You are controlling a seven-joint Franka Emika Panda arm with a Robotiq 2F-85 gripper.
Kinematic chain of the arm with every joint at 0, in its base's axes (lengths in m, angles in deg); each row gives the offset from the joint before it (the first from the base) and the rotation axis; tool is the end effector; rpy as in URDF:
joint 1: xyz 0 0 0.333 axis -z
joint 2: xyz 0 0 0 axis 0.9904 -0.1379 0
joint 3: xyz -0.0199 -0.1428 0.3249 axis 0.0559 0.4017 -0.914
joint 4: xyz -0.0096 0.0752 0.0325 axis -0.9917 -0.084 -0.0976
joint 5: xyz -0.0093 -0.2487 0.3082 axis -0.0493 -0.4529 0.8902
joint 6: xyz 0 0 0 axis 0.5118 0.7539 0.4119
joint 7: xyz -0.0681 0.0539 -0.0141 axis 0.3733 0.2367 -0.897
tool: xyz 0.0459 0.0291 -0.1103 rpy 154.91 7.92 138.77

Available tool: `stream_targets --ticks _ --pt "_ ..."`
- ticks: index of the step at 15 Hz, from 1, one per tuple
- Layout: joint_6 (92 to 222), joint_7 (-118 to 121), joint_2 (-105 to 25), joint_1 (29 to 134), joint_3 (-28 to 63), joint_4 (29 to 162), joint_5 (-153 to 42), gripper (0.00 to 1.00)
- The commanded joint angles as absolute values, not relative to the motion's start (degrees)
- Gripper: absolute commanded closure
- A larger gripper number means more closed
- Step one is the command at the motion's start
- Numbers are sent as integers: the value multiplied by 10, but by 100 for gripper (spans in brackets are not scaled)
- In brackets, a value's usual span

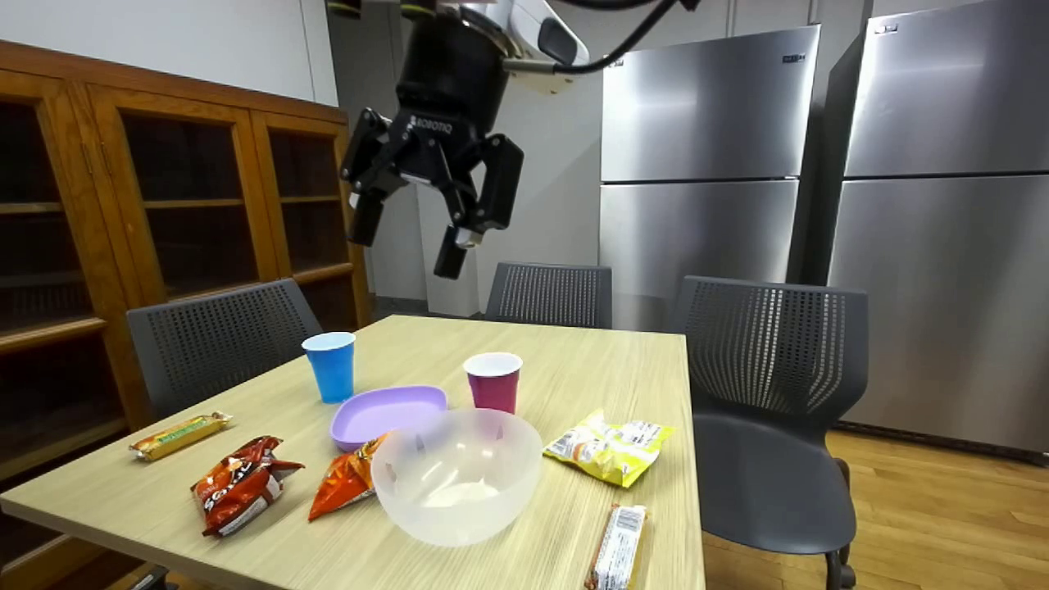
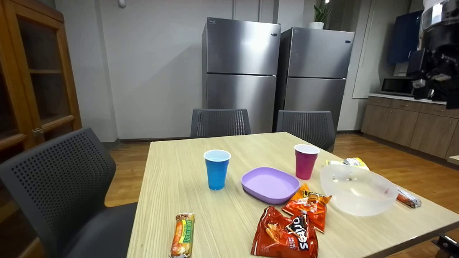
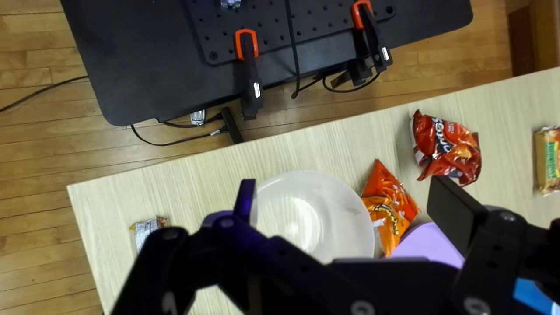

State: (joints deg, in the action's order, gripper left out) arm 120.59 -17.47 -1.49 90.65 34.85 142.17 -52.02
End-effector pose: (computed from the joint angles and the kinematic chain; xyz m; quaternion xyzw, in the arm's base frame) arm 0.3214 -0.1871 0.4402 -0.9771 0.1062 0.1339 0.1269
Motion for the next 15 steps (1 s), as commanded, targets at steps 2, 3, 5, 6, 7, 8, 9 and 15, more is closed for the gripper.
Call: stream_targets --ticks 2,3,5,6,7,8,9,15 --pt "1282 -180 -93 937 347 1407 -518 0" --pt "1299 -179 -107 942 346 1407 -520 0" --pt "1330 -173 -139 950 344 1403 -525 0" --pt "1347 -169 -153 954 343 1402 -528 0" --pt "1363 -166 -166 957 342 1400 -531 0" --pt "1377 -163 -177 961 342 1399 -535 0" --pt "1390 -160 -184 966 342 1398 -540 0" --pt "1404 -160 -215 987 344 1382 -580 0"
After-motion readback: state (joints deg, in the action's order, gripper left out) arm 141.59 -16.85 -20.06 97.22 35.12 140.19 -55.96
